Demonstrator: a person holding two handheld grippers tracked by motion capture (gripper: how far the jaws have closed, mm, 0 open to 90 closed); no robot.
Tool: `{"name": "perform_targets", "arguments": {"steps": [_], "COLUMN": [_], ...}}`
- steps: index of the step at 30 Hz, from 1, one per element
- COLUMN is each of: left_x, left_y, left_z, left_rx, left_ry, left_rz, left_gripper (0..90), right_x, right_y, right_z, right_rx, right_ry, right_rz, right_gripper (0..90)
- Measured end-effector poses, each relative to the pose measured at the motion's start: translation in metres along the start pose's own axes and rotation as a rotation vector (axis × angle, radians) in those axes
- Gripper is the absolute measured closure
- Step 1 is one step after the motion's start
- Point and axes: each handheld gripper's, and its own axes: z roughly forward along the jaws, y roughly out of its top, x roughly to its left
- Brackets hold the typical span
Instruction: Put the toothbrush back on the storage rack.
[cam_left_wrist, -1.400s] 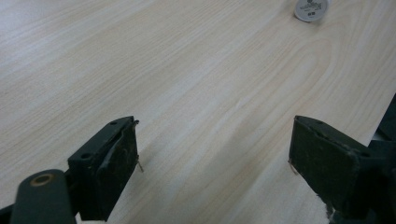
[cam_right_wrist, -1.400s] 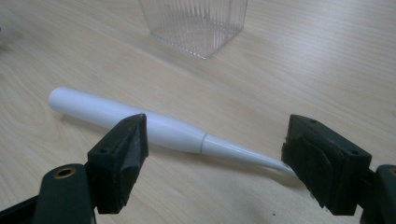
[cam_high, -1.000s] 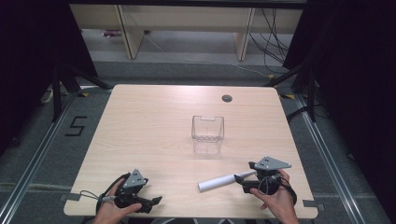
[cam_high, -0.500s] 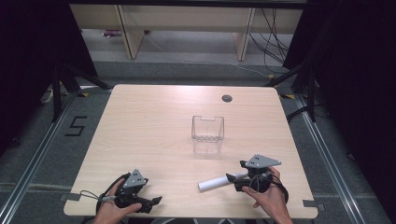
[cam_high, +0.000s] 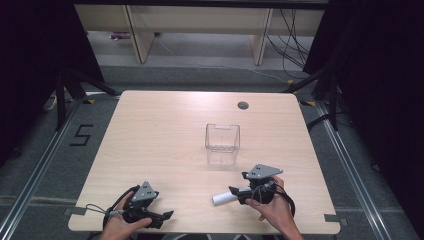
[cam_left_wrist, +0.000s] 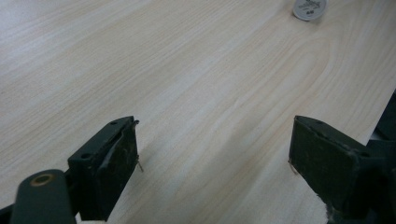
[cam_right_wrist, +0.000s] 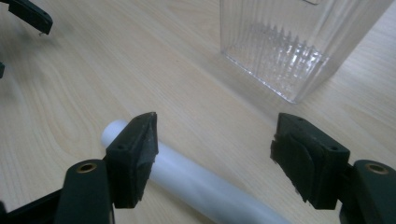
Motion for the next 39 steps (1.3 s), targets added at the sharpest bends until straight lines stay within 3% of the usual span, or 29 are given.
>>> {"name": "perform_targets", "arguments": {"steps": [1,3,5,7,10,11,12,14,18,21,24,27,28,32,36,37,39], "left_x": [-0.001,-0.001,-0.001,0.0,0.0,-0.001,-0.001,0.0,0.0,0.0,0.0,-0.001,-0.001,-0.001,-0.001,0.0,0.0], "left_y": [0.0,0.0,0.0,0.0,0.0,0.0,0.0,0.0,0.0,0.0,0.0,0.0,0.0,0.0,0.0,0.0,0.0], "left_z": [0.0,0.0,0.0,0.0,0.0,0.001,0.001,0.0,0.0,0.0,0.0,0.0,0.001,0.0,0.0,0.0,0.0], "left_rx": [-0.007,-0.014,-0.014,0.002,-0.001,-0.014,-0.013,-0.002,-0.002,-0.001,0.001,-0.009,-0.013,-0.015,-0.014,0.001,-0.001], "left_ry": [-0.006,-0.01,-0.011,-0.002,-0.001,-0.01,-0.01,0.001,-0.003,0.001,0.001,-0.008,-0.011,-0.012,-0.012,-0.004,-0.003], "left_rz": [-0.006,-0.014,-0.013,0.003,0.0,-0.015,-0.014,-0.003,-0.002,-0.002,0.0,-0.011,-0.015,-0.014,-0.014,0.004,-0.002], "left_gripper": [14.9,14.9,14.9,14.9,14.9,14.9,14.9,14.9,14.9,14.9,14.9,14.9,14.9,14.9,14.9,14.9,14.9], "right_x": [0.0,0.004,0.003,0.004,0.005,0.006,0.006,0.007,0.01,0.015,0.016,0.02,0.02,0.021,0.024,0.025,0.026], "right_y": [0.001,0.001,0.003,0.004,0.005,0.005,0.005,0.006,0.008,0.009,0.011,0.011,0.012,0.013,0.015,0.015,0.016], "right_z": [0.002,0.004,0.005,0.007,0.008,0.008,0.011,0.012,0.016,0.017,0.022,0.023,0.026,0.029,0.032,0.034,0.037], "right_rx": [0.0,0.004,0.004,0.005,0.007,0.017,0.002,0.016,0.025,0.04,0.029,0.044,0.044,0.048,0.064,0.062,0.069], "right_ry": [0.011,0.007,0.029,0.035,0.044,0.036,0.045,0.055,0.078,0.092,0.112,0.121,0.124,0.134,0.136,0.141,0.147], "right_rz": [-0.011,0.011,-0.022,-0.014,-0.02,0.004,-0.024,-0.032,-0.043,-0.018,-0.087,-0.072,-0.094,-0.113,-0.1,-0.104,-0.123], "right_gripper": [32.5,35.2,38.6,40.7,42.1,42.9,44.5,46.8,55.5,64.6,75.7,79.7,82.6,84.3,86.5,87.3,88.2]}}
